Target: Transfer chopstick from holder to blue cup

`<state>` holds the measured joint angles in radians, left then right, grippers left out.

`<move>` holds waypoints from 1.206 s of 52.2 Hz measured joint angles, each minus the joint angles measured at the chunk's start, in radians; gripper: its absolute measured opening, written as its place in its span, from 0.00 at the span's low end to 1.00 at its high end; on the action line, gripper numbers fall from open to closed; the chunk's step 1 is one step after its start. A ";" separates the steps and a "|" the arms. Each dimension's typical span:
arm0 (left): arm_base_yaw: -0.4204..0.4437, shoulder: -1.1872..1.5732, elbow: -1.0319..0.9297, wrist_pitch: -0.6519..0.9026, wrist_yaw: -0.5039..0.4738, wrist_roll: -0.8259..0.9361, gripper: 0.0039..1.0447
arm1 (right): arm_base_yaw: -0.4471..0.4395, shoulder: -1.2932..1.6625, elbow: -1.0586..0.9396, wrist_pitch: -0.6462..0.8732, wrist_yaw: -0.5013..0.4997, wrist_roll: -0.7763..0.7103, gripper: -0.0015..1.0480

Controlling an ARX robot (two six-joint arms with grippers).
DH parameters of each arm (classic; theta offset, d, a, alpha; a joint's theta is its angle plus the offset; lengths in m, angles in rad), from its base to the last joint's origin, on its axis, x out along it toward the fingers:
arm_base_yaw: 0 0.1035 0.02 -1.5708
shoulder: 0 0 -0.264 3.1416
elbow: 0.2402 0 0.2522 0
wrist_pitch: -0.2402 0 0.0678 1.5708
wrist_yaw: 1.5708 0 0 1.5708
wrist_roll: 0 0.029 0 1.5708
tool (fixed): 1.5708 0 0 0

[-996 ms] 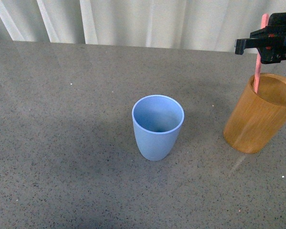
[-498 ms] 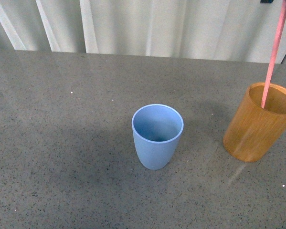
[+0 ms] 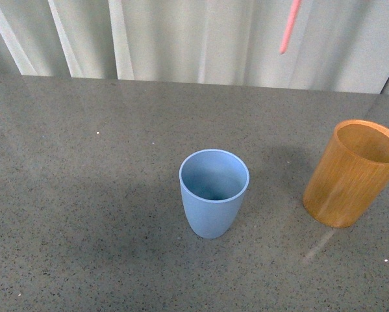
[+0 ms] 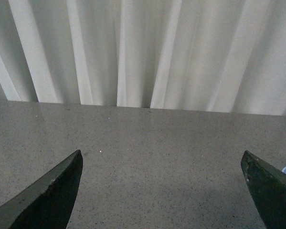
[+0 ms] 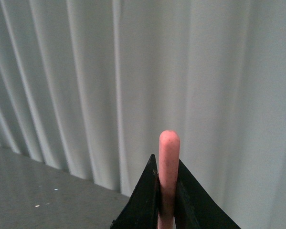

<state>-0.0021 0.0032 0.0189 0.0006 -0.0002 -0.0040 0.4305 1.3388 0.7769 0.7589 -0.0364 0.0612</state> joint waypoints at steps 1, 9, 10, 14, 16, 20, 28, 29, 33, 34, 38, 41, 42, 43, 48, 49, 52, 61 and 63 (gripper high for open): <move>0.000 0.000 0.000 0.000 0.000 0.000 0.94 | 0.006 0.004 -0.002 0.003 0.000 0.005 0.03; 0.000 0.000 0.000 0.000 0.000 0.000 0.94 | 0.074 0.105 -0.042 0.068 0.005 0.051 0.03; 0.000 0.000 0.000 0.000 0.000 0.000 0.94 | 0.079 0.119 -0.047 0.072 0.006 0.052 0.03; 0.000 0.000 0.000 0.000 0.000 0.000 0.94 | 0.093 0.160 -0.056 0.092 0.009 0.056 0.03; 0.000 0.000 0.000 0.000 0.000 0.000 0.94 | 0.098 0.171 -0.058 0.099 0.010 0.057 0.03; 0.000 0.000 0.000 0.000 0.000 0.000 0.94 | 0.109 0.192 -0.060 0.113 0.010 0.056 0.03; 0.000 0.000 0.000 0.000 0.000 0.000 0.94 | 0.129 0.222 -0.060 0.116 0.014 0.056 0.03; 0.000 0.000 0.000 0.000 0.000 0.000 0.94 | 0.132 0.226 -0.060 0.116 0.016 0.056 0.03; 0.000 0.000 0.000 0.000 0.000 0.000 0.94 | 0.142 0.238 -0.065 0.127 0.018 0.052 0.03; 0.000 0.000 0.000 0.000 0.000 0.000 0.94 | 0.143 0.240 -0.066 0.128 0.018 0.051 0.03; 0.000 0.000 0.000 0.000 0.000 0.000 0.94 | 0.150 0.254 -0.075 0.138 0.019 0.040 0.03; 0.000 0.000 0.000 0.000 0.000 0.000 0.94 | 0.153 0.269 -0.083 0.148 0.018 0.029 0.03; 0.000 0.000 0.000 0.000 0.000 0.000 0.94 | 0.153 0.274 -0.084 0.150 0.018 0.024 0.03; 0.000 0.000 0.000 0.000 0.000 0.000 0.94 | 0.153 0.280 -0.085 0.153 0.018 0.018 0.03; 0.000 0.000 0.000 0.000 0.000 0.000 0.94 | 0.153 0.311 -0.090 0.172 0.016 -0.013 0.03; 0.000 0.000 0.000 0.000 0.000 0.000 0.94 | 0.153 0.319 -0.090 0.176 0.015 -0.021 0.03; 0.000 0.000 0.000 0.000 0.000 0.000 0.94 | 0.153 0.340 -0.092 0.186 0.012 -0.034 0.03; 0.000 0.000 0.000 0.000 0.000 0.000 0.94 | 0.153 0.396 -0.103 0.226 0.020 -0.053 0.03; 0.000 0.000 0.000 0.000 0.000 0.000 0.94 | 0.153 0.405 -0.106 0.232 0.022 -0.055 0.03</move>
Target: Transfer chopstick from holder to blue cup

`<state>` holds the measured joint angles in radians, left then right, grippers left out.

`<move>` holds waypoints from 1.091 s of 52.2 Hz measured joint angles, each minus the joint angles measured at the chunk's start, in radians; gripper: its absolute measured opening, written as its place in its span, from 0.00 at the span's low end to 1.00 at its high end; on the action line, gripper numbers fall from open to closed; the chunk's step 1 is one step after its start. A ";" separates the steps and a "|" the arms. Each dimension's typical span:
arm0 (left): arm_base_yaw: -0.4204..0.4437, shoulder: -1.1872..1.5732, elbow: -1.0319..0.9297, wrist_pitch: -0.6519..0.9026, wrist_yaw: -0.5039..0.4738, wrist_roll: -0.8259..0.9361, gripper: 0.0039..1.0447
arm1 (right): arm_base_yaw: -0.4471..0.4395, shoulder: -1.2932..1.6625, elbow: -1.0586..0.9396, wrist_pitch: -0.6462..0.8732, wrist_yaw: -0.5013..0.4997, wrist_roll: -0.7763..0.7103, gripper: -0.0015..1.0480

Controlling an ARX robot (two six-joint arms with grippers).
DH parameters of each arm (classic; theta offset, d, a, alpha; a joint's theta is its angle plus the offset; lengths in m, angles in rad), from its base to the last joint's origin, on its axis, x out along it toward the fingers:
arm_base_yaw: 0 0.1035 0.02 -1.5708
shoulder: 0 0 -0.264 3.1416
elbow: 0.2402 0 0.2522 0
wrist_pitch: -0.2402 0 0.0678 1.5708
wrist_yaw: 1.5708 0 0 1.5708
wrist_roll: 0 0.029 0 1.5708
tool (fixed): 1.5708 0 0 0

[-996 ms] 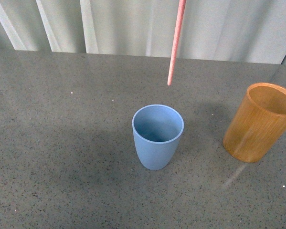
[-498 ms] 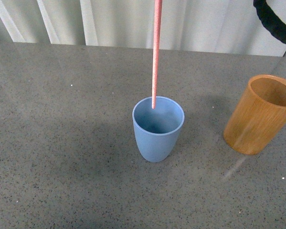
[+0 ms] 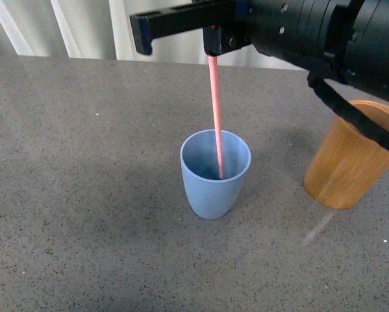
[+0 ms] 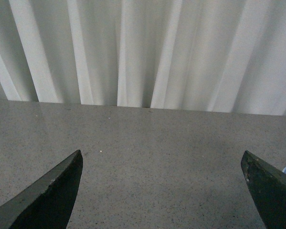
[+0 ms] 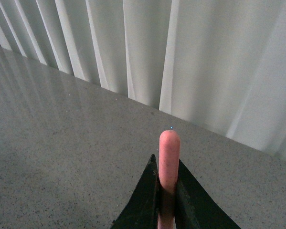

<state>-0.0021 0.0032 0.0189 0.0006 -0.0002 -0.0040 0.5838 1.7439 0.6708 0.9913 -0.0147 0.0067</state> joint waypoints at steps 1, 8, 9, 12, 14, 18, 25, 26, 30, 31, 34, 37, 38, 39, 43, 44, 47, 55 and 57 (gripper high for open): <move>0.000 0.000 0.000 0.000 0.000 0.000 0.94 | 0.000 0.006 -0.003 0.003 0.003 0.000 0.03; 0.000 0.000 0.000 0.000 0.000 0.000 0.94 | 0.003 0.041 -0.015 0.026 0.021 0.002 0.14; 0.000 0.000 0.000 0.000 0.000 0.000 0.94 | 0.004 0.041 -0.016 0.027 0.022 0.006 0.18; 0.000 0.000 0.000 0.000 0.000 0.000 0.94 | 0.005 0.032 -0.016 0.020 0.026 0.036 0.29; 0.000 0.000 0.000 0.000 0.000 0.000 0.94 | 0.006 0.010 -0.016 0.000 0.039 0.062 0.38; 0.000 0.000 0.000 0.000 0.000 0.000 0.94 | 0.005 -0.068 -0.016 -0.062 0.064 0.113 0.53; 0.000 0.000 0.000 0.000 0.000 0.000 0.94 | -0.013 -0.230 -0.016 -0.208 0.145 0.168 0.73; 0.000 0.000 0.000 0.000 0.000 0.000 0.94 | -0.019 -0.260 -0.017 -0.238 0.159 0.179 0.77; 0.000 0.000 0.000 0.000 0.000 0.000 0.94 | -0.043 -0.358 -0.026 -0.336 0.203 0.198 0.87; 0.000 0.000 0.000 0.000 0.000 0.000 0.94 | -0.053 -0.391 -0.032 -0.369 0.215 0.203 0.90; 0.000 0.000 0.000 0.000 0.000 0.000 0.94 | -0.082 -0.478 -0.049 -0.462 0.248 0.222 0.92; 0.000 0.000 0.000 0.000 0.000 0.000 0.94 | -0.119 -0.570 -0.072 -0.560 0.271 0.241 0.90; 0.000 0.000 0.000 0.000 0.000 0.000 0.94 | -0.136 -0.607 -0.082 -0.601 0.278 0.245 0.90; 0.000 0.000 0.000 0.000 0.000 0.000 0.94 | -0.145 -0.626 -0.088 -0.621 0.282 0.249 0.90; 0.000 0.000 0.000 0.000 0.000 0.000 0.94 | -0.213 -0.764 -0.135 -0.764 0.301 0.266 0.90; 0.000 0.000 0.000 0.000 0.000 0.000 0.94 | -0.233 -0.805 -0.151 -0.806 0.303 0.271 0.90; 0.000 0.000 0.000 0.000 0.000 0.000 0.94 | -0.298 -0.969 -0.227 -0.968 0.328 0.270 0.90; 0.000 0.000 0.000 0.000 0.001 0.000 0.94 | -0.325 -1.125 -0.318 -0.990 0.303 0.225 0.86; 0.000 0.000 0.000 0.000 0.000 0.000 0.94 | -0.343 -1.141 -0.374 -0.852 0.254 0.166 0.80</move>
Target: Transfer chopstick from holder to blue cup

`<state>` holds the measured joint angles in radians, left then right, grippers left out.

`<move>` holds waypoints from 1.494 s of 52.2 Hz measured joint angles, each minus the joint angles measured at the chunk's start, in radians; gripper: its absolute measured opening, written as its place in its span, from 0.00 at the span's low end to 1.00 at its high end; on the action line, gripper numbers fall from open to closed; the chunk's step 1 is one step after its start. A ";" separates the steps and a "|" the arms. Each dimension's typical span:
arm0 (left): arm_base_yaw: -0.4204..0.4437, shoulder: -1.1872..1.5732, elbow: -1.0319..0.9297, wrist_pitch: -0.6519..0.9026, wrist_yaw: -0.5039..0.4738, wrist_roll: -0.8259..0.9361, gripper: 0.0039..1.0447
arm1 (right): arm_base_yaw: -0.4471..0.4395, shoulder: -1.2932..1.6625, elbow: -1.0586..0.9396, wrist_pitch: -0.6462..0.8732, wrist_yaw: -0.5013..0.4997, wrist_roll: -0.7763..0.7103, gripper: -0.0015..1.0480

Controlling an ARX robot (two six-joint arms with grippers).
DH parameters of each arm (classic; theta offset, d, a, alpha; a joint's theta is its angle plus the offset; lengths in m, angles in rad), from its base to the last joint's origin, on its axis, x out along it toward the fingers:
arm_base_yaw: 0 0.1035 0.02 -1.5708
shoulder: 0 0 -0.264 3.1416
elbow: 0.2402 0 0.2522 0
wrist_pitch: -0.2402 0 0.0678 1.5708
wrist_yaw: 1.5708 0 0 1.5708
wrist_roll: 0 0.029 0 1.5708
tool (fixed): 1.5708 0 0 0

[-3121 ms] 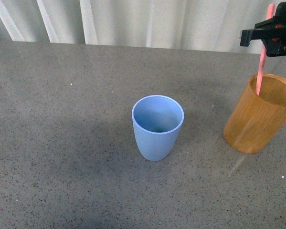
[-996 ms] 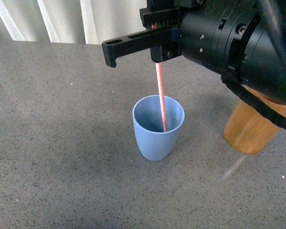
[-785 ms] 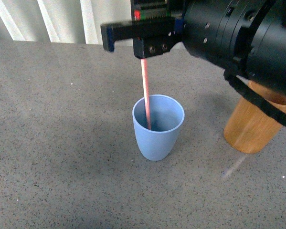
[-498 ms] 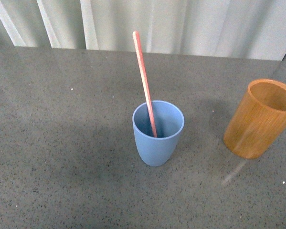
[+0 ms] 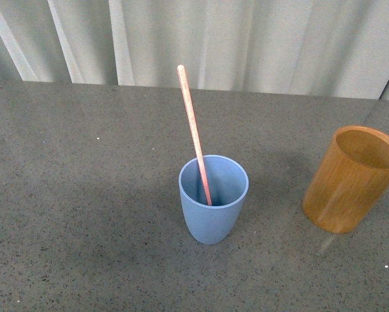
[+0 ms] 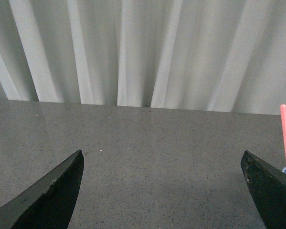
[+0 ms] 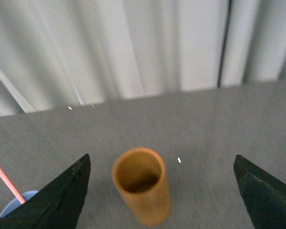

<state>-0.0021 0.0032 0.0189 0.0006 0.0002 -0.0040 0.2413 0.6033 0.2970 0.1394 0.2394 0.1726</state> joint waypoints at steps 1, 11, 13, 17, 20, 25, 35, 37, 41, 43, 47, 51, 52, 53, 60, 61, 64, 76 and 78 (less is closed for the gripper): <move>0.000 0.000 0.000 0.000 0.000 0.000 0.94 | -0.008 -0.010 -0.026 0.058 -0.015 -0.029 0.76; 0.000 -0.001 0.000 0.000 -0.001 0.000 0.94 | -0.077 -0.106 -0.135 0.197 -0.081 -0.147 0.44; 0.000 -0.001 0.000 0.000 0.000 0.000 0.94 | -0.095 -0.127 -0.154 0.193 -0.096 -0.155 0.34; 0.000 -0.001 0.000 0.000 -0.001 0.000 0.94 | -0.119 -0.159 -0.182 0.181 -0.123 -0.163 0.19; 0.000 -0.001 0.000 0.000 -0.002 0.000 0.94 | -0.152 -0.184 -0.195 0.169 -0.174 -0.166 0.08; 0.000 -0.001 0.000 0.000 0.000 0.000 0.94 | -0.224 -0.221 -0.211 0.154 -0.234 -0.171 0.01; 0.000 -0.001 0.000 0.000 0.000 0.000 0.94 | -0.238 -0.282 -0.237 0.121 -0.239 -0.171 0.01; 0.000 -0.001 0.000 0.000 -0.001 0.000 0.94 | -0.238 -0.291 -0.241 0.115 -0.238 -0.171 0.01; 0.000 -0.001 0.000 0.000 -0.001 0.000 0.94 | -0.239 -0.313 -0.247 0.101 -0.238 -0.171 0.01; 0.000 -0.001 0.000 0.000 -0.001 0.000 0.94 | -0.239 -0.325 -0.249 0.093 -0.238 -0.171 0.01; 0.000 -0.001 0.000 0.000 0.000 0.000 0.94 | -0.239 -0.350 -0.256 0.076 -0.238 -0.171 0.01; 0.000 -0.001 0.000 0.000 0.000 0.000 0.94 | -0.239 -0.376 -0.274 0.083 -0.238 -0.171 0.01; 0.000 -0.001 0.000 0.000 -0.001 0.000 0.94 | -0.239 -0.380 -0.274 0.081 -0.238 -0.171 0.01; 0.000 -0.001 0.000 0.000 -0.001 0.000 0.94 | -0.239 -0.386 -0.274 0.080 -0.238 -0.171 0.01; 0.000 -0.001 0.000 0.000 0.000 0.000 0.94 | -0.239 -0.415 -0.274 0.054 -0.238 -0.171 0.01; 0.000 -0.001 0.000 0.000 0.000 0.000 0.94 | -0.239 -0.419 -0.274 0.050 -0.238 -0.171 0.01; 0.000 -0.001 0.000 0.000 0.000 0.000 0.94 | -0.239 -0.430 -0.274 0.038 -0.238 -0.171 0.01; 0.000 -0.001 0.000 0.000 -0.001 0.000 0.94 | -0.239 -0.599 -0.274 -0.134 -0.238 -0.171 0.01; 0.000 -0.002 0.000 0.000 -0.001 0.000 0.94 | -0.239 -0.599 -0.274 -0.136 -0.238 -0.171 0.01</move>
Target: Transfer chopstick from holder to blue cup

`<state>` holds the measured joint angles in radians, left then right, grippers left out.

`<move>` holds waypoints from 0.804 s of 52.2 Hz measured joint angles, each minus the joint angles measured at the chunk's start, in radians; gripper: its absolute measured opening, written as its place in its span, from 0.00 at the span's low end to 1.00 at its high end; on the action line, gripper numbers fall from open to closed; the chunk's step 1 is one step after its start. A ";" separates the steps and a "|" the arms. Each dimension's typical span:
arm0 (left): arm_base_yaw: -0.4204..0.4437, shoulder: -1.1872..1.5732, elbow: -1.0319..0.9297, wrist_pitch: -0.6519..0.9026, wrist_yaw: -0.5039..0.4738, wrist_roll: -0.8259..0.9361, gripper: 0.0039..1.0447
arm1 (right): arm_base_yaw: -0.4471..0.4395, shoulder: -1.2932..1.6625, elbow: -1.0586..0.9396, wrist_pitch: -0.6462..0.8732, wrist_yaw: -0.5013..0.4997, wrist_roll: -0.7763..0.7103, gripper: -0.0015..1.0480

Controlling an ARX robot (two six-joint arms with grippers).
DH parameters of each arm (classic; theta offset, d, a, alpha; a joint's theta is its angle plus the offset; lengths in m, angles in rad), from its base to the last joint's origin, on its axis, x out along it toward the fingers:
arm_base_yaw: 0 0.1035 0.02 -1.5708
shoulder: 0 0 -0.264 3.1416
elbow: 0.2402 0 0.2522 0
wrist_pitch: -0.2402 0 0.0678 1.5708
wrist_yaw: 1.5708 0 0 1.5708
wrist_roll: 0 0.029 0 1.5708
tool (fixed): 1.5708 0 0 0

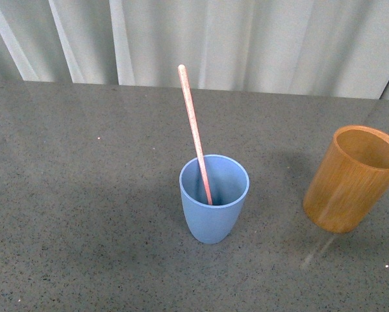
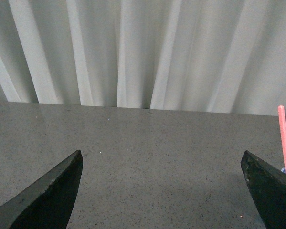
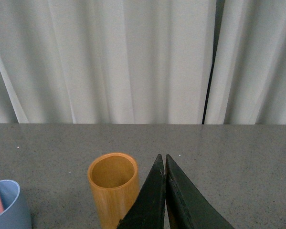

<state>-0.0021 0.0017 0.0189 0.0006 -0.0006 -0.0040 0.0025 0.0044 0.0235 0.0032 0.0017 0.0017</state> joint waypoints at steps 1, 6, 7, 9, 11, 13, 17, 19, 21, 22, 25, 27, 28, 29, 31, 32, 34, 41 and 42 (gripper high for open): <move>0.000 0.000 0.000 0.000 0.000 0.000 0.94 | 0.000 0.000 0.000 -0.001 0.000 0.000 0.01; 0.000 0.000 0.000 0.000 0.000 0.000 0.94 | 0.000 0.000 0.000 -0.001 0.000 0.000 0.01; 0.000 0.000 0.000 0.000 0.000 0.000 0.94 | 0.000 0.000 0.000 -0.001 0.000 0.000 0.01; 0.000 0.000 0.000 0.000 0.000 0.000 0.94 | 0.000 0.000 0.000 -0.001 0.000 0.000 0.01; 0.000 0.000 0.000 0.000 0.000 0.000 0.94 | 0.000 0.000 0.000 -0.001 0.000 0.000 0.01; 0.000 0.000 0.000 0.000 0.000 0.000 0.94 | 0.000 0.000 0.000 -0.001 0.000 -0.001 0.05; 0.000 0.000 0.000 0.000 0.000 0.000 0.94 | 0.000 0.000 0.000 -0.001 0.000 0.000 0.20; 0.000 0.000 0.000 0.000 0.000 0.000 0.94 | 0.000 0.000 0.000 -0.001 0.000 0.000 0.25; 0.000 0.000 0.000 0.000 0.000 0.000 0.94 | 0.000 0.000 0.000 -0.001 0.000 0.000 0.32; 0.000 0.000 0.000 0.000 0.000 0.000 0.94 | 0.000 0.000 0.000 -0.001 0.000 0.000 0.35; 0.000 0.000 0.000 0.000 0.000 0.000 0.94 | 0.000 0.000 0.000 -0.001 0.000 0.000 0.47; 0.000 0.000 0.000 0.000 0.000 0.000 0.94 | 0.000 0.000 0.000 -0.001 0.000 0.000 0.56; 0.000 0.000 0.000 0.000 0.000 0.000 0.94 | 0.000 0.000 0.000 -0.001 0.000 0.000 0.61; 0.000 0.000 0.000 0.000 0.000 0.000 0.94 | 0.000 0.000 0.000 -0.001 0.000 0.000 0.64; 0.000 0.000 0.000 0.000 0.000 0.000 0.94 | 0.000 0.000 0.000 -0.001 0.000 0.000 0.71; 0.000 0.000 0.000 0.000 0.000 0.000 0.94 | 0.000 0.000 0.000 -0.001 0.000 0.000 0.73; 0.000 0.000 0.000 0.000 0.000 0.000 0.94 | 0.000 0.000 0.000 -0.001 0.000 0.000 0.79; 0.000 0.000 0.000 0.000 0.000 0.000 0.94 | 0.000 0.000 0.000 -0.001 0.000 0.001 0.91; 0.000 0.000 0.000 0.000 0.000 0.000 0.94 | 0.000 0.000 0.000 -0.001 0.000 0.000 0.90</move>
<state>-0.0021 0.0017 0.0189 0.0006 -0.0002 -0.0040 0.0025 0.0044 0.0235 0.0021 0.0017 0.0021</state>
